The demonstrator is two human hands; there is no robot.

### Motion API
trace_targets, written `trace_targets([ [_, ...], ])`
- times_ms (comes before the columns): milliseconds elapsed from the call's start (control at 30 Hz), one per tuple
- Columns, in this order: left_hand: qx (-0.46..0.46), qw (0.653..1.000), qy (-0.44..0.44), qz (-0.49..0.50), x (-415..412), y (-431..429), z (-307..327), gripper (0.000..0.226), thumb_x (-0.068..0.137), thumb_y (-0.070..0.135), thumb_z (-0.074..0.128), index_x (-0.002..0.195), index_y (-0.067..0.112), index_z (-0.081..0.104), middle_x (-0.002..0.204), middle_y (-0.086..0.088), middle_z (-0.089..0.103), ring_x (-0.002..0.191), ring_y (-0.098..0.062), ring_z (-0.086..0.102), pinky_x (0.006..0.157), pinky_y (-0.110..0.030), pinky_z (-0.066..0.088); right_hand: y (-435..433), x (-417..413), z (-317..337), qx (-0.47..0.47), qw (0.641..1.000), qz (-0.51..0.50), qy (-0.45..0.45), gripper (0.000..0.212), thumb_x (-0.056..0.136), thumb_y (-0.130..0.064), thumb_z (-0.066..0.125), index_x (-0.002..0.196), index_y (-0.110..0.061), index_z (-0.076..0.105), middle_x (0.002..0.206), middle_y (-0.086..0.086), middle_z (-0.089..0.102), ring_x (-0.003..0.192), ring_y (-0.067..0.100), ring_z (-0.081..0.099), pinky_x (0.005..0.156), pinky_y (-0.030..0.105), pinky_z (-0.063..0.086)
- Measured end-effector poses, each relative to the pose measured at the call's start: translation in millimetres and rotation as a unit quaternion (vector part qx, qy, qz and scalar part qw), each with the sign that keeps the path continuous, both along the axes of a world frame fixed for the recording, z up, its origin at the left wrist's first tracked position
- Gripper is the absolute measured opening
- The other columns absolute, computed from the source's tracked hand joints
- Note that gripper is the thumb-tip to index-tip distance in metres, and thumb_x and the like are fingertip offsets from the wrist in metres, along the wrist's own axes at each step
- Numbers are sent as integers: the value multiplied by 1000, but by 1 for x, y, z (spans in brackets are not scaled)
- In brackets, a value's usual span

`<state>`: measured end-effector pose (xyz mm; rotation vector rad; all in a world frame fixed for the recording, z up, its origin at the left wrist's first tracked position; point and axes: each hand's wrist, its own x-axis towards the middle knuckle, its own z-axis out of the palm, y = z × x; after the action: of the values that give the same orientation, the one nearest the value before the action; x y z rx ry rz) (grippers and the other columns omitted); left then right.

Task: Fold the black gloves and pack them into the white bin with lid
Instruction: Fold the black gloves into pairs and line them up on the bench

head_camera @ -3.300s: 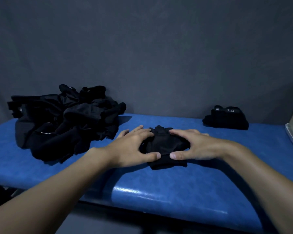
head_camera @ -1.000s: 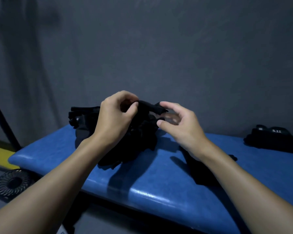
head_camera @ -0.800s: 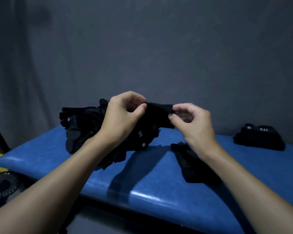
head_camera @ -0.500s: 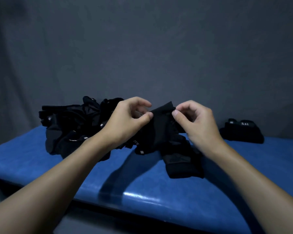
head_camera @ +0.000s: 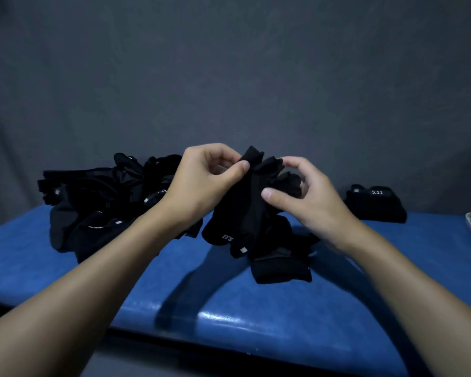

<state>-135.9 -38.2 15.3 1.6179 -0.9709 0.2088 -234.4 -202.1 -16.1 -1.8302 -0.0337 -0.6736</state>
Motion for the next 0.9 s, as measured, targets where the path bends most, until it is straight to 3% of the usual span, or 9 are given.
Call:
trace_targets([
  [133,-26,999,25,26,1,1,1,13,90,13,71,80,6,71,63,6,63,54,3,54,54,-11,43,1,0,-5,-20,1000,-10,-5,31,85,-1,71,113,-11,62,106,2,72,101,11,69,86,27,55],
  [233,-31,997,50,53,5,1,-2,17,92,18,70,78,10,70,57,13,59,50,5,52,52,-11,41,0,-1,-3,-16,999,-23,-17,10,89,-1,67,94,-10,67,90,4,72,85,14,69,81,31,56],
  [333,-27,995,58,74,6,0,-5,20,93,20,68,76,11,67,54,14,56,47,4,49,49,-9,38,0,-3,-1,-28,999,-31,-21,12,91,-5,65,82,-14,65,73,-3,65,70,8,62,68,24,52],
  [567,-11,996,46,80,2,-1,-6,23,94,22,66,77,7,65,58,0,55,48,-5,43,46,-16,36,-5,-5,-2,-102,994,-38,5,15,96,-15,59,82,-20,56,62,-17,56,60,-1,53,60,17,43],
  [667,-1,996,48,79,1,-2,-7,24,95,23,65,78,7,65,54,3,52,45,-6,41,43,-17,36,-8,-8,-1,-86,996,-28,5,5,94,-12,61,94,-15,59,75,-14,60,70,-1,58,68,17,46],
  [800,29,996,42,70,1,-3,-9,25,97,26,62,82,7,62,53,-3,49,47,-16,43,45,-25,42,-15,-15,-4,-42,996,43,67,39,86,-5,71,119,-20,57,108,2,70,101,22,69,89,37,57],
  [900,41,996,48,68,-1,-6,-12,24,98,28,60,85,8,61,55,-7,54,49,-18,50,46,-33,52,-16,-15,-6,-49,997,15,55,40,87,-4,70,121,-20,57,113,4,69,104,25,67,92,41,56],
])
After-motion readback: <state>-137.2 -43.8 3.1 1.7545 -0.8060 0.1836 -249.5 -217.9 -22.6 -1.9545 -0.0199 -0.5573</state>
